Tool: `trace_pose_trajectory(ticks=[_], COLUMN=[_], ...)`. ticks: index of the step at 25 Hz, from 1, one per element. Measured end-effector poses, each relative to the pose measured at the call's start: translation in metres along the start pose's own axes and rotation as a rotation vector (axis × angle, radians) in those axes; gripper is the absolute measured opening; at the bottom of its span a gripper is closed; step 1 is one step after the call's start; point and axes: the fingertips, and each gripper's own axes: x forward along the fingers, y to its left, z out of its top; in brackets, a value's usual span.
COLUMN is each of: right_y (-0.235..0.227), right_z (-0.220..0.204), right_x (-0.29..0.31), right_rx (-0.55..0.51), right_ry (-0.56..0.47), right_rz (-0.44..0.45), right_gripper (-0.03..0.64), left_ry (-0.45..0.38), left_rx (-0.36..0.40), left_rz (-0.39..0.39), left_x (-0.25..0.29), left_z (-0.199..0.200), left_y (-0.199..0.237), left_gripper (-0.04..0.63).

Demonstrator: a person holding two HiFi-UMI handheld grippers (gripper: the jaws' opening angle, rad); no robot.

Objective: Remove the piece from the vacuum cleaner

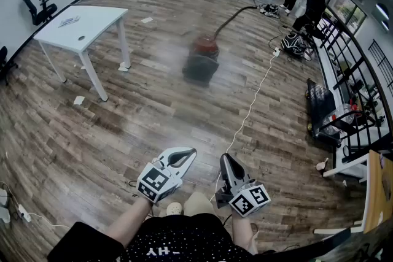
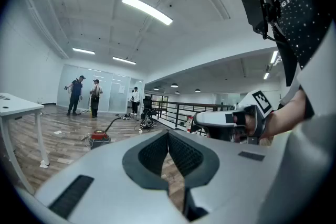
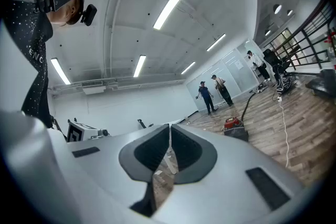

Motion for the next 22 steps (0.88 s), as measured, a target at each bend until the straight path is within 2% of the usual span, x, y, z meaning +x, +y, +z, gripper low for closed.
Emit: trace_pose_trajectory(ticks=[5,12,22], right_y=[-0.016,-0.064,-0.160], right_z=[0.005,0.013,0.059], right_x=[0.018,0.063,0.142], right_rx=[-0.004,0.012,-0.003], right_ry=[-0.001,0.010,0.027], right_rz=[-0.004,0.011,0.051], right_gripper=[0.011,0.011,0.011], left_ry=[0.002,0.008,-0.009], left_rx=[-0.002,-0.017,-0.021], left_rz=[0.022,0.047,0.083], left_x=[0.018,0.066,0.169], left_z=[0.005,0.007,0.034], left_y=[0.022,0.067,0.140], left_gripper=[0.009,0.009,0.009])
